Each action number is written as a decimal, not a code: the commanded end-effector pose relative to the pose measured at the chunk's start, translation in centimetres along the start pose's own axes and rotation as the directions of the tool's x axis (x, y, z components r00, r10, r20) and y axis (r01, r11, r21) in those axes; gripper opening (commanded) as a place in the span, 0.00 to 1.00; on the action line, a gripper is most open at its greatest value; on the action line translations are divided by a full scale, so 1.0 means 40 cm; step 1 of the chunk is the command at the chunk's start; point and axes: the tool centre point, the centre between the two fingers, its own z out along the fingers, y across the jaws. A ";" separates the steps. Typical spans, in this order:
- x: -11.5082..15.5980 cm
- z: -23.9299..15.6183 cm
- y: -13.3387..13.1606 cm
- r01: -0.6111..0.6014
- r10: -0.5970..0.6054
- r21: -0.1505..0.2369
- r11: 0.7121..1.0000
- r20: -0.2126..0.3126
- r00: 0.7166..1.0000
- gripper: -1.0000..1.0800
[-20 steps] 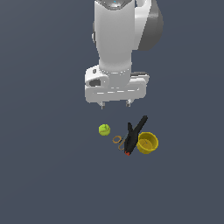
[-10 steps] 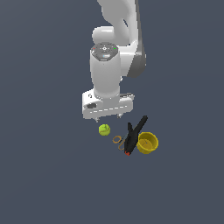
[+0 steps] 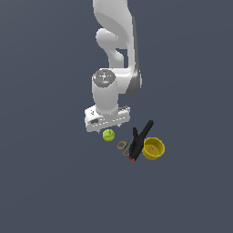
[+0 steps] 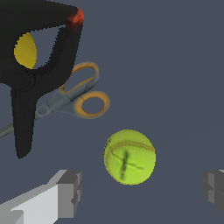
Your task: Pick up a designated object from a clutter of objects.
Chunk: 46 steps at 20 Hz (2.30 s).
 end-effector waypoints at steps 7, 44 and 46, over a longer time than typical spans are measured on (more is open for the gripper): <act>-0.027 0.059 0.006 0.040 -0.040 0.000 0.999 0.001 0.999 0.96; -0.035 0.170 0.012 0.039 -0.039 -0.001 0.999 0.001 0.999 0.00; -0.041 0.157 0.016 0.039 -0.039 -0.001 0.999 0.001 0.999 0.00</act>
